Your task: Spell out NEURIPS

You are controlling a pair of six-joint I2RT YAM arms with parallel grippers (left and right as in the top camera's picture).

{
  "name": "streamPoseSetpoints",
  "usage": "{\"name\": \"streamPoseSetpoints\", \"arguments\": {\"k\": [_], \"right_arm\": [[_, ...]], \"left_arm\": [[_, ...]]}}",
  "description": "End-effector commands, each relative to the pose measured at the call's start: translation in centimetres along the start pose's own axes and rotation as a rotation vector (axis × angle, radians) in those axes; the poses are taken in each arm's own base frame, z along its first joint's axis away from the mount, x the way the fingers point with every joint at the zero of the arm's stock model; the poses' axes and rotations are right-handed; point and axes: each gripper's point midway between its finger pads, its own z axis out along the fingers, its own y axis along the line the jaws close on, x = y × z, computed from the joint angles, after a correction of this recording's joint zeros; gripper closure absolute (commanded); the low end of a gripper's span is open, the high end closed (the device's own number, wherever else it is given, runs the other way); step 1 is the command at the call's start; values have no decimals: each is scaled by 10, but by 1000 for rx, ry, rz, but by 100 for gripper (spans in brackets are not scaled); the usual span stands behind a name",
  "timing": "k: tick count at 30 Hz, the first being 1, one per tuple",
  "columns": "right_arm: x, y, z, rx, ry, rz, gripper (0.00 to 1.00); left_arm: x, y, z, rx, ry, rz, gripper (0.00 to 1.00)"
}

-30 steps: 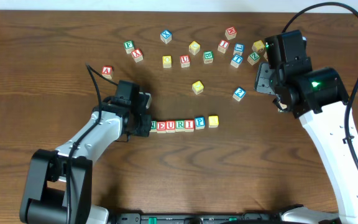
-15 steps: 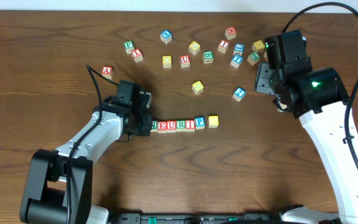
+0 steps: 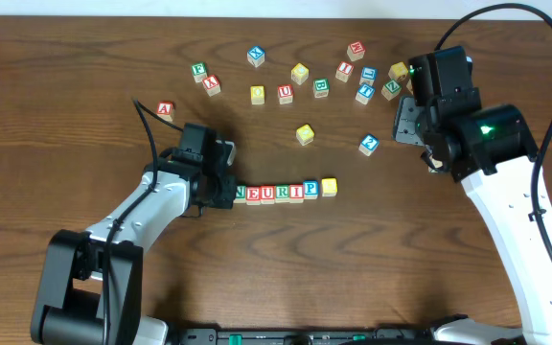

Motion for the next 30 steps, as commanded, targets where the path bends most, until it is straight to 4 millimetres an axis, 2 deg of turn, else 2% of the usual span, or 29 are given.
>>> {"name": "streamPoseSetpoints", "arguments": {"k": [1, 22, 27, 30], "right_arm": [[-7, -4, -6, 1, -26, 5, 34], [-4, -3, -6, -1, -13, 1, 35], [7, -4, 5, 14, 21, -12, 37], [25, 0, 22, 7, 84, -30, 40]], "left_arm": [[-6, -8, 1, 23, -4, -2, 89], [-7, -3, 1, -8, -10, -15, 89], [-7, 1, 1, -33, -8, -22, 89], [-6, 1, 1, -33, -7, -22, 89]]}}
